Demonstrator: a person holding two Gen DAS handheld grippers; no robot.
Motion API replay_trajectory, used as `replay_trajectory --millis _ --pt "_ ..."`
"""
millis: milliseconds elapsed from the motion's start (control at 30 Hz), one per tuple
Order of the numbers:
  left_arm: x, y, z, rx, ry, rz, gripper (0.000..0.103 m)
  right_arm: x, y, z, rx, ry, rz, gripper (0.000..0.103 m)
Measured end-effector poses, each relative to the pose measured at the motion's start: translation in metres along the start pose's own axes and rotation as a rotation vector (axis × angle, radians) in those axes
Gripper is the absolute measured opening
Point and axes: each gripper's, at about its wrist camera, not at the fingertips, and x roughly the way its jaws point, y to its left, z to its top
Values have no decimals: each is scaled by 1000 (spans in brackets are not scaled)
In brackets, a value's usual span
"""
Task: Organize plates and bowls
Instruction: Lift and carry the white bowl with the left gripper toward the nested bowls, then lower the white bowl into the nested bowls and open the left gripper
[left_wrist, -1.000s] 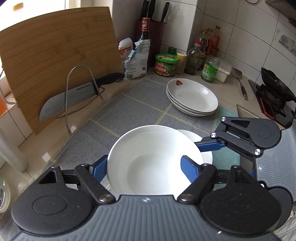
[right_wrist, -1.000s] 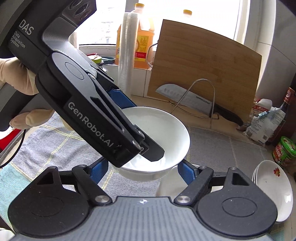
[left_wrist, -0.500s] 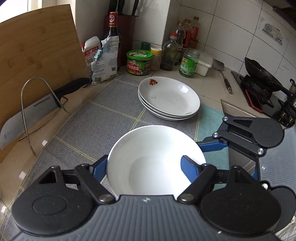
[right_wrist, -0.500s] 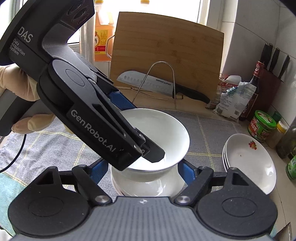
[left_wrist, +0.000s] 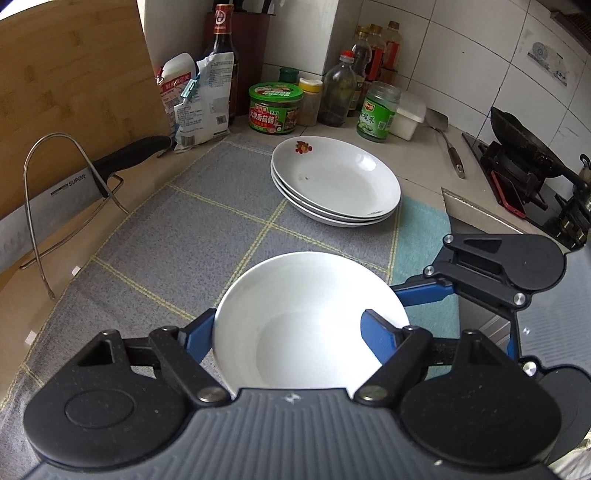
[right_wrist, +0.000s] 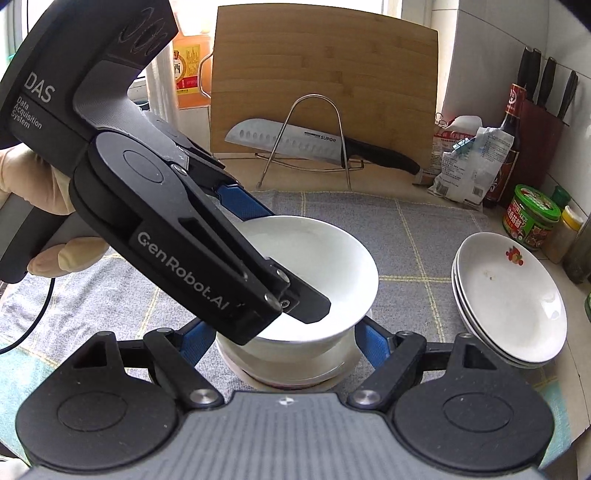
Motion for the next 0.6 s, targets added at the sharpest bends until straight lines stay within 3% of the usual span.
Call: replay_trajectory --millis 600 --pt "4 -1 -2 1 6 -5 81 2 -1 -2 13 12 8 85"
